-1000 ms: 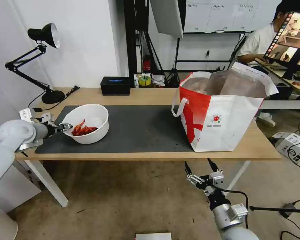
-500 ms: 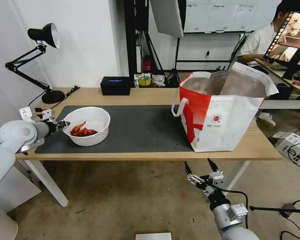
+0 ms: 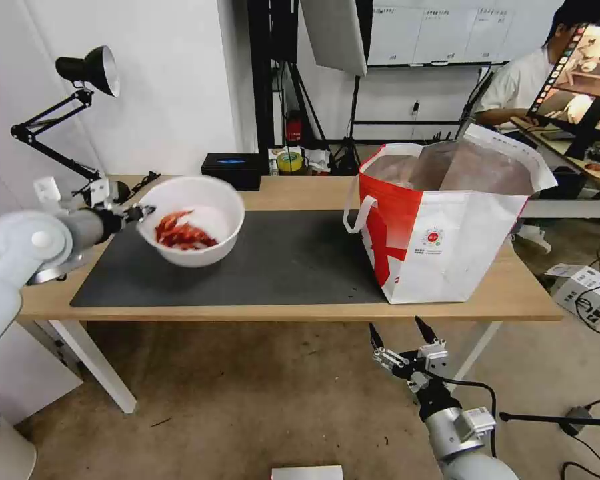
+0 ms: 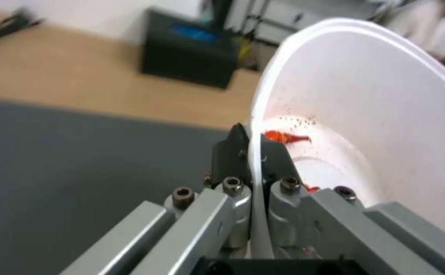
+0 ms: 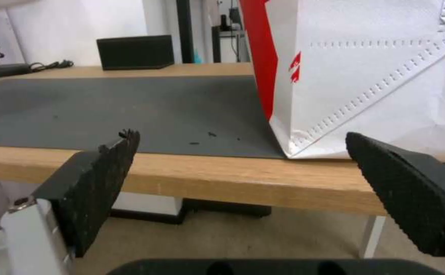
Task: Pick up the trash from the table and place it into the takeout bag.
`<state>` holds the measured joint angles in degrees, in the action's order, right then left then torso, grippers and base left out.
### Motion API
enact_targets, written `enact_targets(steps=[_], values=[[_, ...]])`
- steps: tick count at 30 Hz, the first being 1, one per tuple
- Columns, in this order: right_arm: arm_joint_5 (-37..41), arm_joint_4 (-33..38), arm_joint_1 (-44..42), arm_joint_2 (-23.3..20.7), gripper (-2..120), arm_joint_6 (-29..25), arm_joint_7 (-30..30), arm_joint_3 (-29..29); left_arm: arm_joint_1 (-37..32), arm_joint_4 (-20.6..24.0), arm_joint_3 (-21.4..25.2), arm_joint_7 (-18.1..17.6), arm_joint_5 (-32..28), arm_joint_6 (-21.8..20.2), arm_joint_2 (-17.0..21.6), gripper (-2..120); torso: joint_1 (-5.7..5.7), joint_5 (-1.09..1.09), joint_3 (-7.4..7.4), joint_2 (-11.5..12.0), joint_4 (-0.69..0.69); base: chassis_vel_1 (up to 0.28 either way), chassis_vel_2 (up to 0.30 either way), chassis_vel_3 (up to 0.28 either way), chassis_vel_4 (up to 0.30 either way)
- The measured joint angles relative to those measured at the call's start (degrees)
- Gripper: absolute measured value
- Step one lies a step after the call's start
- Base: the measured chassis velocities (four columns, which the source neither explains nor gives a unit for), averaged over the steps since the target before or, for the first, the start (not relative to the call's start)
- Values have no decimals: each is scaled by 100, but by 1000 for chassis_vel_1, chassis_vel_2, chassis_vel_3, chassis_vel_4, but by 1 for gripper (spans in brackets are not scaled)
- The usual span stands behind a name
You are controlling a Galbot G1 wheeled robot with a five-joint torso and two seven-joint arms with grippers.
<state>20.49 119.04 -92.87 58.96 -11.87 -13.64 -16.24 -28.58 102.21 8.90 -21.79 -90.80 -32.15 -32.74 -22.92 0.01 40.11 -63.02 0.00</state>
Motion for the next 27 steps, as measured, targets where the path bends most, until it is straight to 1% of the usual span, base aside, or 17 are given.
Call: enact_targets(steps=[1, 2, 4, 5, 8, 9, 11, 12, 13, 16, 17, 19, 20, 23, 24, 27], values=[[0, 0, 0, 0, 100, 0, 0, 0, 268, 130, -172, -64, -69, 28, -107, 0, 0, 0, 0, 0, 0, 0, 0, 0, 0], [0, 0, 0, 0, 100, 0, 0, 0, 268, 130, -172, -64, -69, 28, -107, 0, 0, 0, 0, 0, 0, 0, 0, 0, 0], [0, 0, 0, 0, 100, 0, 0, 0, 726, 272, -476, -184, -168, 60, -317, 0, 0, 1, 0, 0, -1, 0, 0, 0, 0], [0, 0, 0, 0, 100, 0, 0, 0, 726, 272, -476, -184, -168, 60, -317, 0, 0, 1, 0, 0, -1, 0, 0, 0, 0], [0, 1, 0, 0, 100, 0, 0, 0, 1329, 323, -946, -330, -292, 88, -658, 0, 0, 0, 0, 0, -2, 0, 0, 0, 0], [0, 1, 0, 0, 100, 0, 0, 0, 1329, 323, -946, -330, -292, 88, -658, 0, 0, 0, 0, 0, -2, 0, 0, 0, 0], [0, 0, 0, 0, 100, 0, 0, 0, 1799, 211, -1375, -395, -345, 90, -902, 0, 0, 1, 0, 0, 0, 0, 0, 0, 0], [0, 1, 1, 0, 100, 0, 0, 0, 2035, 131, -1562, -445, -404, 91, -1057, 0, 0, 0, 1, 0, -1, 0, 0, 0, 0], [0, 1, 1, 0, 100, 0, 0, 0, 2035, 131, -1562, -445, -404, 91, -1057, 0, 0, 0, 1, 0, -1, 0, 0, 0, 0], [0, 0, 1, 0, 100, 0, 0, 0, 2552, -62, -1839, -592, -534, 110, -1432, 0, -1, 2, 1, 0, -1, 0, 0, 0, 0], [0, 0, 1, 0, 100, 0, 0, 0, 2552, -62, -1839, -592, -534, 110, -1432, 0, -1, 2, 1, 0, -1, 0, 0, 0, 0], [0, 0, 1, 0, 100, 0, 1, 0, 2887, -232, -2005, -711, -606, 151, -1728, 0, -1, 1, 0, 0, -2, 0, 0, 0, 0], [0, 0, 1, 0, 100, 0, 1, 0, 2887, -232, -2005, -711, -606, 151, -1728, 0, -1, 1, 0, 0, -2, 0, 0, 0, 0], [0, 0, 1, 0, 100, 0, 0, 0, 3239, -514, -2172, -812, -642, 198, -2185, 0, -1, 0, 1, 0, 0, 0, 0, 0, 0], [0, 0, 1, 0, 100, 0, 0, 0, 3239, -514, -2172, -812, -642, 198, -2185, 0, -1, 0, 1, 0, 0, 0, 0, 0, 0], [0, 0, 1, 0, 100, 0, 0, 0, 3460, -801, -2327, -927, -648, 275, -2705, 0, -1, 1, 0, 0, 0, 0, 0, 0, 0]])
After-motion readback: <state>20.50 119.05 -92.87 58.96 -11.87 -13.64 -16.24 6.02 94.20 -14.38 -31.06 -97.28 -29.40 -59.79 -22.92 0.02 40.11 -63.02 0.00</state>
